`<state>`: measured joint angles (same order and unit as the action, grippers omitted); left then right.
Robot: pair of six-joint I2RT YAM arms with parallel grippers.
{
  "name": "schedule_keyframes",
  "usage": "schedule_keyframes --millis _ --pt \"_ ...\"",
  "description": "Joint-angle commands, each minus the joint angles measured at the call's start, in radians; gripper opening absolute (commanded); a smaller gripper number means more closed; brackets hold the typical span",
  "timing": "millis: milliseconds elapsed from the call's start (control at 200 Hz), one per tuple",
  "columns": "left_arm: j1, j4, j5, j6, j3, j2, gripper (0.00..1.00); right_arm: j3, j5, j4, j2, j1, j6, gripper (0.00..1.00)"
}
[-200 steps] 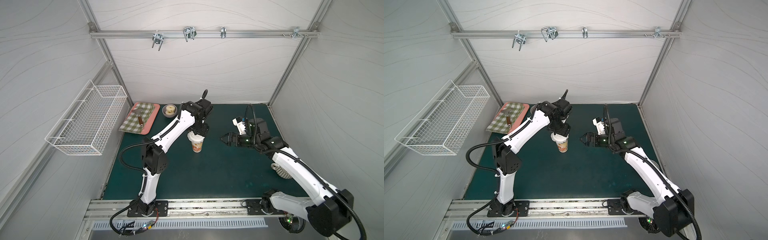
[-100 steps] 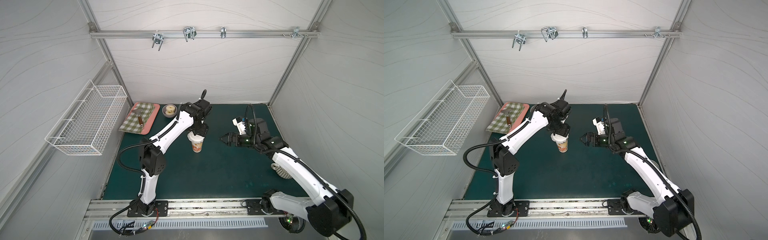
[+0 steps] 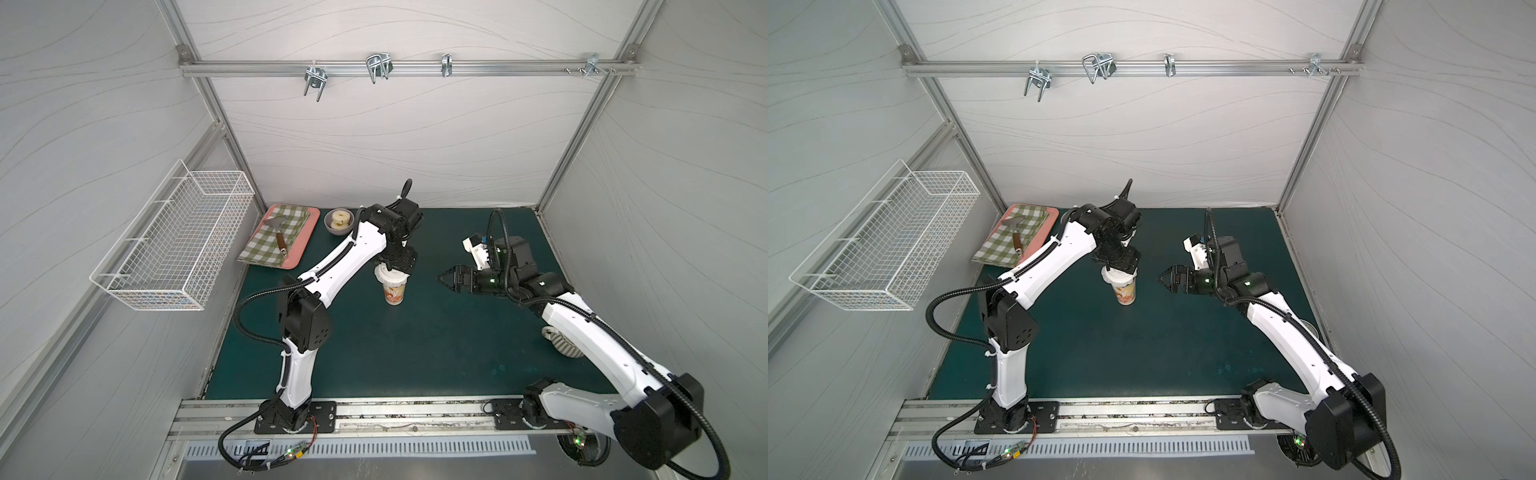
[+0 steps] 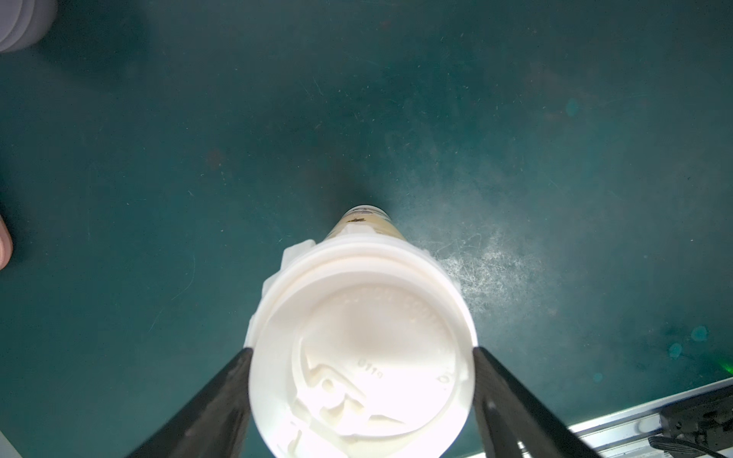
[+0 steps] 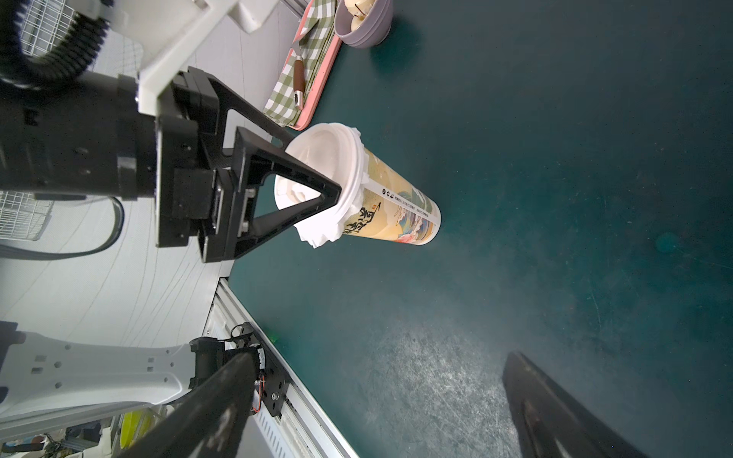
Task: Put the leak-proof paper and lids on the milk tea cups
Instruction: Place the cup lid on the cup.
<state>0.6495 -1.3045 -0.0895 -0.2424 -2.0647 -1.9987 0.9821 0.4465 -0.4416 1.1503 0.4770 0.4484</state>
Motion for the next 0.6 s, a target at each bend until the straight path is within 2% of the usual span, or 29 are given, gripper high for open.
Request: schedule_keyframes --millis 0,590 --pt "-0.004 -0.042 -0.002 -0.002 -0.055 0.011 0.86 0.030 0.003 0.017 0.005 0.008 0.008 0.99" --pt "-0.004 -0.055 -0.012 -0.001 -0.072 0.024 0.89 0.035 0.001 0.022 0.008 0.015 0.013 0.99"
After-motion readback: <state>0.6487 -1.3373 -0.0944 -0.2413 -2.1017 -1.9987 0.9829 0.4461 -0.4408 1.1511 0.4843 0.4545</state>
